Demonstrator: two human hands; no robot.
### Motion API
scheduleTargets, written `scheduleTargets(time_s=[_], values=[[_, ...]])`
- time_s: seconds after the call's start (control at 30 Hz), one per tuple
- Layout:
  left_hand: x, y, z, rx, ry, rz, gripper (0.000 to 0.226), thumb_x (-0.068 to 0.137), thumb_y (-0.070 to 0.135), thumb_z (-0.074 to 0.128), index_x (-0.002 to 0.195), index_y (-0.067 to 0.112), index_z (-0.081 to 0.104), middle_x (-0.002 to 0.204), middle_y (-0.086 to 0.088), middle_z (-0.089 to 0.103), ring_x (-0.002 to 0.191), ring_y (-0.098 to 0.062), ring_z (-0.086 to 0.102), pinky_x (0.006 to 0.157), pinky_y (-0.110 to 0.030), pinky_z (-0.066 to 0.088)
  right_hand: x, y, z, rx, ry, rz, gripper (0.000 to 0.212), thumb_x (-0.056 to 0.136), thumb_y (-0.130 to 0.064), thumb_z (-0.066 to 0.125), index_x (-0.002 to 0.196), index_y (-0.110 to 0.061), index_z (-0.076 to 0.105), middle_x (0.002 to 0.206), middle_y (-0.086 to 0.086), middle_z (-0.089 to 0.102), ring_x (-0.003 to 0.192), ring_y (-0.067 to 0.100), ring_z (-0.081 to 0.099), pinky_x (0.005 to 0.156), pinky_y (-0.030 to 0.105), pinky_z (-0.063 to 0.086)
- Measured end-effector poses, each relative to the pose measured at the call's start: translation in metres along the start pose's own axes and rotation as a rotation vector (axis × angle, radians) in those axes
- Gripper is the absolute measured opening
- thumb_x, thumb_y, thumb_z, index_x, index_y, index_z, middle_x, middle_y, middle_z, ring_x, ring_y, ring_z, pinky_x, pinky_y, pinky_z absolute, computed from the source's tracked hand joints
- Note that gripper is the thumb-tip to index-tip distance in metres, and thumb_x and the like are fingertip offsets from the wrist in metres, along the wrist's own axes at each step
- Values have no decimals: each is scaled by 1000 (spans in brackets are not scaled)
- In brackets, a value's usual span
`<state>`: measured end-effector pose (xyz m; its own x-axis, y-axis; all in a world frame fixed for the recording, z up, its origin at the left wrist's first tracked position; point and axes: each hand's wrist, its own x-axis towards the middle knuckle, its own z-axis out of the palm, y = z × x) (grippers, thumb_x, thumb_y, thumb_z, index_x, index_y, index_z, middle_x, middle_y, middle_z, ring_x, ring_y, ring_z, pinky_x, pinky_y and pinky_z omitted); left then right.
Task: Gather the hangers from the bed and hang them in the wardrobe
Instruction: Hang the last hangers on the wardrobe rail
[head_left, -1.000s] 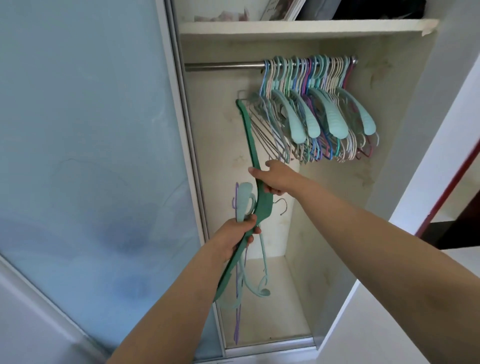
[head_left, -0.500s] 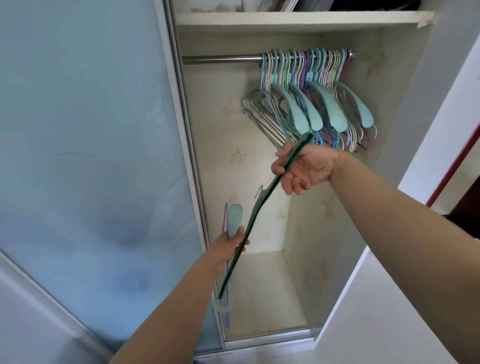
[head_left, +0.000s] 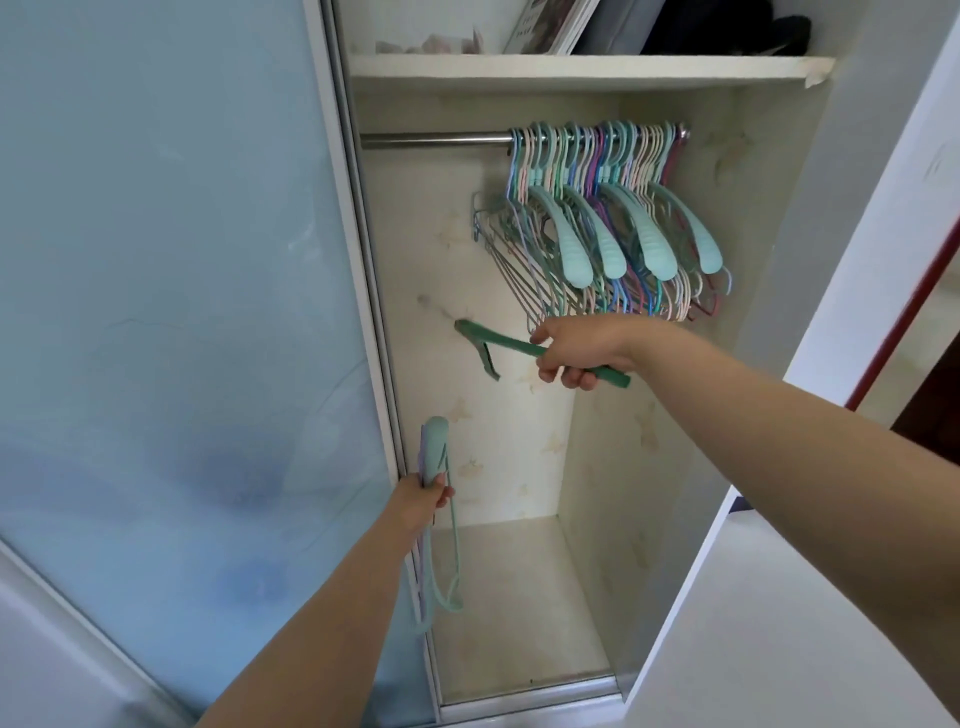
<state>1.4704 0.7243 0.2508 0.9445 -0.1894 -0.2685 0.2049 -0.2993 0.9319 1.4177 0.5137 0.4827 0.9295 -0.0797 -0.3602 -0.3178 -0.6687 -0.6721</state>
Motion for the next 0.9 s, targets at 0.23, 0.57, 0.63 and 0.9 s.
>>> scheduleTargets(time_s=[0.23, 0.57, 0.63, 0.9], values=[[-4, 56, 1, -369, 75, 137, 17, 102, 20, 44, 92, 10, 55, 83, -1, 66, 69, -9, 63, 65, -24, 46, 23, -12, 1, 325, 396, -182, 29, 95, -7, 46, 123, 2, 49, 86, 6, 68, 45, 14, 45, 36, 19, 35], [-27, 131, -17, -474, 151, 394, 39, 105, 33, 29, 78, 15, 51, 60, 5, 40, 47, -5, 35, 49, -21, 31, 65, -55, -32, 191, 769, -338, 39, 95, -8, 47, 133, -15, 44, 115, 15, 59, 63, 25, 63, 46, 29, 52], [-34, 140, -19, -451, 136, 428, 38, 104, 33, 30, 78, 15, 52, 60, 6, 40, 46, -4, 35, 50, -21, 31, 73, -58, -38, 138, 747, -306, 41, 95, -7, 47, 135, -14, 44, 121, 19, 58, 83, 35, 66, 55, 38, 58], [-51, 154, -23, -468, 77, 477, 35, 105, 27, 31, 80, 14, 52, 62, 4, 42, 50, -7, 33, 52, -21, 30, 83, -54, -52, -175, 780, -213, 46, 91, 0, 42, 136, -8, 45, 120, 24, 58, 106, 40, 58, 87, 42, 52]])
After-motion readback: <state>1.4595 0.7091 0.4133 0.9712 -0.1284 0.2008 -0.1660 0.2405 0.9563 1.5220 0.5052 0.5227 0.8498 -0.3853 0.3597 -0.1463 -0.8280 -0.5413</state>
